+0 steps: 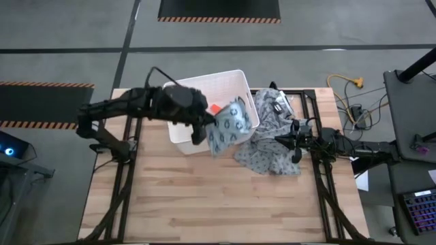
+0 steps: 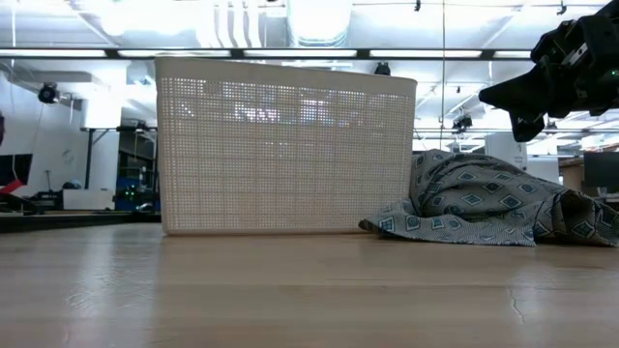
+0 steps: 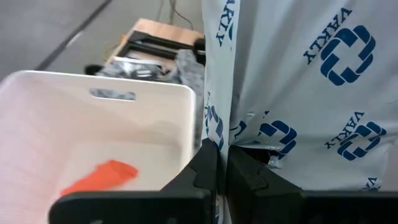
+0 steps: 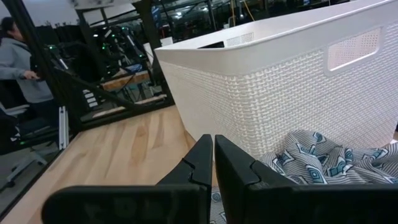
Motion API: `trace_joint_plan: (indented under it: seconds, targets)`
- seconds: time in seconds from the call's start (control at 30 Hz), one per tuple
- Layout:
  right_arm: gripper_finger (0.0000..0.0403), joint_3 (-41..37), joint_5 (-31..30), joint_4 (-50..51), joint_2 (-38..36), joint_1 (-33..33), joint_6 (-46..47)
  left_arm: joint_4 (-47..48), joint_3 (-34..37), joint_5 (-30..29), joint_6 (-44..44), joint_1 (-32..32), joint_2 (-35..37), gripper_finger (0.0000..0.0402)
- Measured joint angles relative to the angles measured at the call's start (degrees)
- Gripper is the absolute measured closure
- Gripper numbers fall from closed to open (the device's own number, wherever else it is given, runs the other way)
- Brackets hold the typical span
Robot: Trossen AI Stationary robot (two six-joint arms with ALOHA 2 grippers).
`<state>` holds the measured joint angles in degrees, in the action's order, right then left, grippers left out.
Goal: Pick & place medical supplies in basket/bin
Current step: Put the wrapped medical supply pack into the white bin
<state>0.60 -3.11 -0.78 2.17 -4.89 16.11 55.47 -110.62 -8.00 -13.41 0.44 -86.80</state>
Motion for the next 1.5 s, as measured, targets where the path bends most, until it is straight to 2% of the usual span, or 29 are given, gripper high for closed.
trace_joint_plan:
  seconds: [0.3, 0.57, 0.73, 0.9, 1.13, 1.3, 1.5]
  targets:
    - [0.0392, -0.02, -0.02, 0.0, 0.43, 0.0, -0.95, 2.64, -1.51, 0.15, 8.92, 10.66, -0.46, 0.0401]
    - [0.0392, -0.02, 0.02, 0.04, 1.07, 0.0, -6.15, 0.46, 3.47, 0.13, 22.88, 23.64, -3.02, 0.0401]
    - [0.0392, -0.02, 0.0, 0.0, 1.38, 0.0, -9.96, -3.49, 7.88, 1.82, 31.54, 28.45, -5.78, 0.0401]
    - [0.0392, -0.02, -0.02, 0.0, 2.48, -0.02, -11.78, -3.42, 12.64, 3.48, 36.8, 29.69, -8.46, 0.0401]
    - [0.0392, -0.02, -0.02, 0.02, 4.9, 0.0, -11.31, -5.61, 20.33, 8.36, 35.28, 29.19, -11.03, 0.0401]
    - [0.0392, -0.02, -0.02, 0.02, 6.62, 0.0, -8.73, -5.15, 23.36, 12.58, 34.36, 27.88, -11.94, 0.0401]
    - [0.0392, -0.02, -0.02, 0.0, 7.69, 0.0, -8.6, -2.29, 25.3, 13.24, 34.1, 26.82, -11.85, 0.0401]
